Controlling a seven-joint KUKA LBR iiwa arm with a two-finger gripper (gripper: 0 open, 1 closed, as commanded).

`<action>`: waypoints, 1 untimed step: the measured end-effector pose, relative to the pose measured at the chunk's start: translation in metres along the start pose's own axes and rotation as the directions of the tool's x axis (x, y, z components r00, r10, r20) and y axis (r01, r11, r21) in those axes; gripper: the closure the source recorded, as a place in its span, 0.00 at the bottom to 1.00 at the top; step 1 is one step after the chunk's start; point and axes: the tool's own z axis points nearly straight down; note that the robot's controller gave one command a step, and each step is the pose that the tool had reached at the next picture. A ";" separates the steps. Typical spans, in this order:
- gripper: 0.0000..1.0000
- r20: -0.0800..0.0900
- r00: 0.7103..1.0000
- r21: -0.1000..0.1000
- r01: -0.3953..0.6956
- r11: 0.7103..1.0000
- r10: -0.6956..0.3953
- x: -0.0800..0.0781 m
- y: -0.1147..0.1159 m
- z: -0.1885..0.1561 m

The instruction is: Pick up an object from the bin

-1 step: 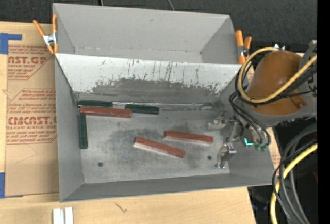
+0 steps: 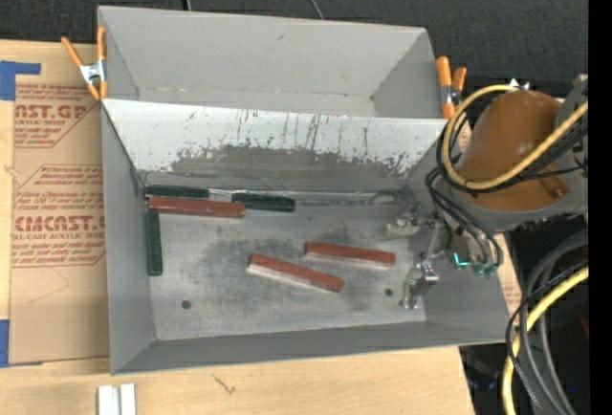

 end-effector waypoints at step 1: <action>1.00 0.017 1.000 0.003 0.012 1.000 -0.012 -0.055 -0.006 0.085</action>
Offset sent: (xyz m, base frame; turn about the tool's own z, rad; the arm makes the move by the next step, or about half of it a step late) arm 0.0000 0.0000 0.0000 0.0000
